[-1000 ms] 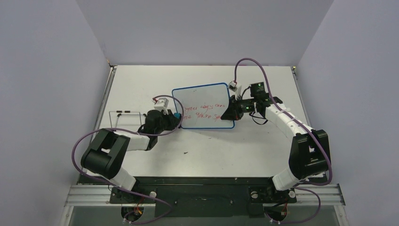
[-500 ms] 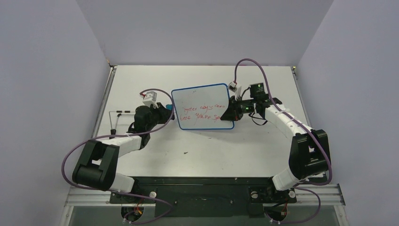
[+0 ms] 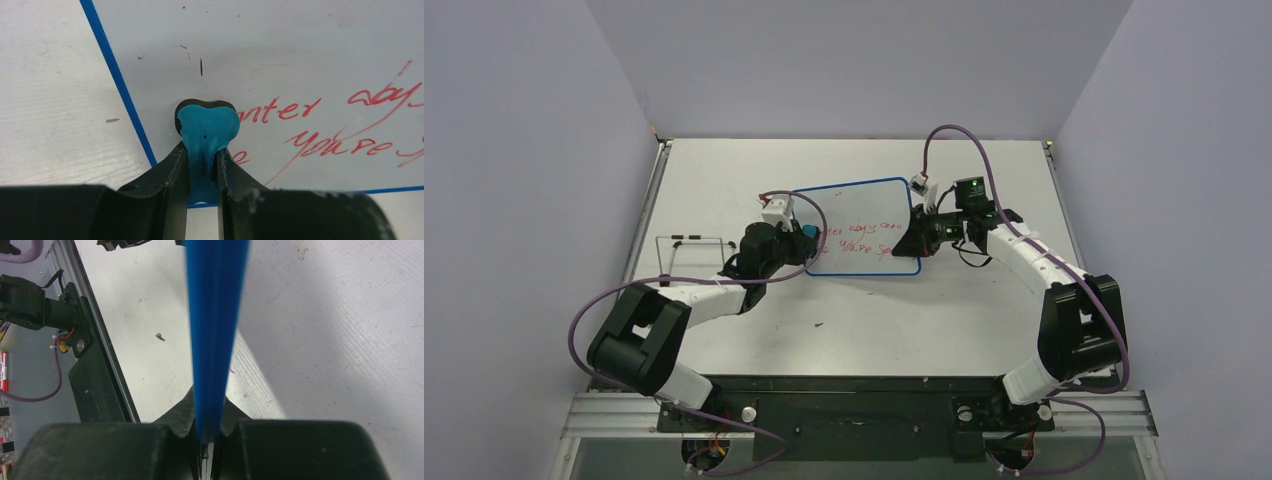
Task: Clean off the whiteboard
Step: Erase the whiteboard at the whiteboard stand.
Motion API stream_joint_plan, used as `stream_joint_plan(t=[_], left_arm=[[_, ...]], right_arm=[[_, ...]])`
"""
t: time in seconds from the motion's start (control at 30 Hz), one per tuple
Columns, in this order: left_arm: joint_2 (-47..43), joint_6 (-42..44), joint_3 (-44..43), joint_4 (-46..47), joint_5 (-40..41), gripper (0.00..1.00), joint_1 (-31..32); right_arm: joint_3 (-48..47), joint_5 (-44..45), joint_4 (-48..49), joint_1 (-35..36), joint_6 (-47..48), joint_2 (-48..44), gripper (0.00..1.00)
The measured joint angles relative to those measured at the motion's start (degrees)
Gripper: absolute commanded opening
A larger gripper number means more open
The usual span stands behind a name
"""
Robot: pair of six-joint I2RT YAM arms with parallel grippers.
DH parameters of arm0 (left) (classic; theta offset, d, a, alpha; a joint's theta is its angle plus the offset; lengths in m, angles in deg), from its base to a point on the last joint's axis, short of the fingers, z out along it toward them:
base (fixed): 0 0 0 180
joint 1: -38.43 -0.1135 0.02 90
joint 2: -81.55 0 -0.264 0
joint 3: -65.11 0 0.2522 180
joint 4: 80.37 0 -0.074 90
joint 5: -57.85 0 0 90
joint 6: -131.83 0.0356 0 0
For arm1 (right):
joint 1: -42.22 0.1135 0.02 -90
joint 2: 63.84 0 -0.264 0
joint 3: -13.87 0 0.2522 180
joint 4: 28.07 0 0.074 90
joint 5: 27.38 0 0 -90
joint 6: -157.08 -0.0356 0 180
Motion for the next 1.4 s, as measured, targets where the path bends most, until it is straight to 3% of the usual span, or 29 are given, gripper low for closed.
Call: stream_joint_plan(t=[0.47, 0.83, 1.4], left_arm=[[5.18, -0.15, -2.56, 2.93, 13.51, 0.0, 3.1], [8.44, 0.13, 2.91, 14.75, 12.96, 0.0, 6.08], [8.39, 0.42, -1.62, 10.93, 6.97, 0.0, 2.75]], right_arm=[[0.04, 0.22, 0.55, -0.02, -0.87, 0.0, 0.0], [0.04, 0.66, 0.83, -0.24, -1.6, 0.0, 0.0], [0.04, 1.14, 1.64, -0.2, -1.18, -0.02, 0.0]])
